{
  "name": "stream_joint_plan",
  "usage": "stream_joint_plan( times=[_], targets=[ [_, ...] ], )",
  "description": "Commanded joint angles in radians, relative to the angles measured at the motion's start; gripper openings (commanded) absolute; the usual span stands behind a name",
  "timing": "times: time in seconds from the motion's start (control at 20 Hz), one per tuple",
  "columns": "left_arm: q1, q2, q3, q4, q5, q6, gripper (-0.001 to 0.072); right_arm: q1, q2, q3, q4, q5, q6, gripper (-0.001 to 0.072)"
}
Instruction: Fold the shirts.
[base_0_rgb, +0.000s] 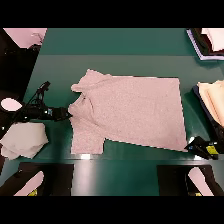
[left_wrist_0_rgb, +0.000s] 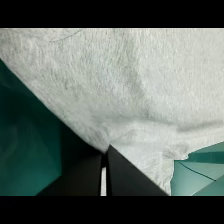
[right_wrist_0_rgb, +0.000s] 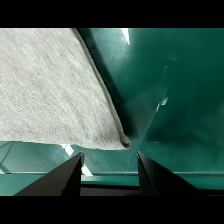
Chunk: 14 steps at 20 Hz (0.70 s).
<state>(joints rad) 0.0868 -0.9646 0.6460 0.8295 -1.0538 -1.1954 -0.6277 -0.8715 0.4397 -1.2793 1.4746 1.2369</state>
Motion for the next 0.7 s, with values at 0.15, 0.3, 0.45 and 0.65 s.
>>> stream_joint_plan(
  times=[0.15, 0.3, 0.45, 0.65],
  targets=[
    [0.000, 0.001, 0.001, 0.000, 0.024, 0.000, 0.0025, -0.006, -0.002, -0.064, 0.029, -0.040, -0.001, 0.0377],
    [0.000, 0.001, 0.001, 0.000, 0.032, 0.000, 0.0025, -0.006, -0.002, -0.029, 0.085, -0.085, 0.000, 0.0336],
    [0.000, 0.000, 0.001, 0.000, 0.032, 0.000, 0.0025, -0.005, -0.026, -0.009, 0.122, -0.094, 0.000, 0.0336],
    [0.000, 0.001, 0.001, 0.000, 0.032, 0.000, 0.0024, -0.003, -0.136, -0.010, 0.137, -0.056, 0.000, 0.0302]
  ],
)
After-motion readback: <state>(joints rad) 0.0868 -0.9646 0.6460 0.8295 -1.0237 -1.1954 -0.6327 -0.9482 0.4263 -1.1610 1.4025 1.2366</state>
